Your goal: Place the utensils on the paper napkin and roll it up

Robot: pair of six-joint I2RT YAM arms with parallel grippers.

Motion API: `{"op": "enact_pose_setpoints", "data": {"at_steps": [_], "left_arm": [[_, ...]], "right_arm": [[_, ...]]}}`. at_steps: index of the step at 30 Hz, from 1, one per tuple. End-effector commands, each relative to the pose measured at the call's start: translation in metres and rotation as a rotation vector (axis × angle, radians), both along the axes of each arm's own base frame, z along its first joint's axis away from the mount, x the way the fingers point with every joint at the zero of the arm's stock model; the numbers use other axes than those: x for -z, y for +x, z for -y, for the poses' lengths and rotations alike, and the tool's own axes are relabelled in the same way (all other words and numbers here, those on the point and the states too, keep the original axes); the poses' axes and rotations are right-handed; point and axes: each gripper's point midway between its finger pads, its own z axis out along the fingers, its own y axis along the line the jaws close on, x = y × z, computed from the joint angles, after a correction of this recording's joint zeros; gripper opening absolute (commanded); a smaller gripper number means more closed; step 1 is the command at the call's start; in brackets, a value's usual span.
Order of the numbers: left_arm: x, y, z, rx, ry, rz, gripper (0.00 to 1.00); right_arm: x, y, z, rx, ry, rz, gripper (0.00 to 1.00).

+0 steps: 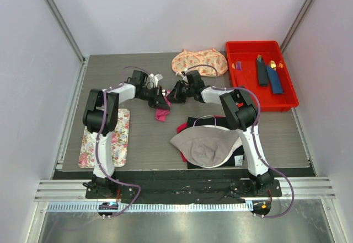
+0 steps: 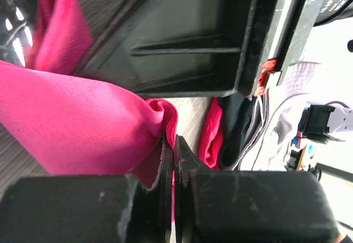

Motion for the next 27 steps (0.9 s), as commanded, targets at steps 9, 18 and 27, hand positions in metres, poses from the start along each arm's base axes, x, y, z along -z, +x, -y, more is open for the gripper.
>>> {"op": "enact_pose_setpoints", "data": {"at_steps": [9,18,27], "left_arm": [[0.012,-0.012,0.019,0.043,-0.013,0.003,0.04],[0.046,-0.021,0.009,-0.011,0.027,-0.116,0.06],[0.057,-0.02,-0.003,-0.076,0.019,-0.164,0.18]], "right_arm": [[0.044,-0.007,0.018,0.048,-0.171,-0.043,0.05],[0.031,-0.008,0.015,0.031,-0.149,-0.032,0.07],[-0.03,-0.002,0.006,-0.035,-0.028,0.021,0.26]]}}
